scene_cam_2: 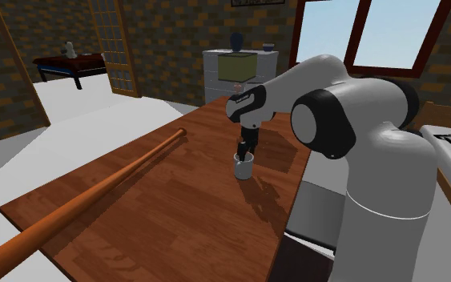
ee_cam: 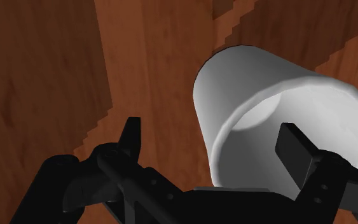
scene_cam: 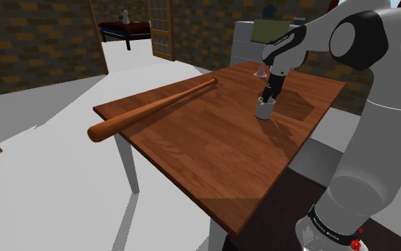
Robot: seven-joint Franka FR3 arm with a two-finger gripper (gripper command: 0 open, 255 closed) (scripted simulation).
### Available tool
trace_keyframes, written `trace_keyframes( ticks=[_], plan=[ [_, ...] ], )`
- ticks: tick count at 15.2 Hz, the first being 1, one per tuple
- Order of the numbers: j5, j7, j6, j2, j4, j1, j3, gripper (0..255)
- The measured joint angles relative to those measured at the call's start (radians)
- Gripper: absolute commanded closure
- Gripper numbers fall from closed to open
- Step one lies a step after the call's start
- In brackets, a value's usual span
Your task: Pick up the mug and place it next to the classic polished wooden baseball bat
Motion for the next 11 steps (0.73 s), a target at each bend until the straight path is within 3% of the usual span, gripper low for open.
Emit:
trace_keyframes(
  ticks=[1,2,11],
  plan=[
    [0.000,0.000,0.000,0.000,0.000,0.000,0.000,0],
    [0.000,0.000,0.001,0.000,-0.001,0.000,0.000,255],
    [0.000,0.000,0.001,0.000,-0.001,0.000,0.000,255]
  ],
)
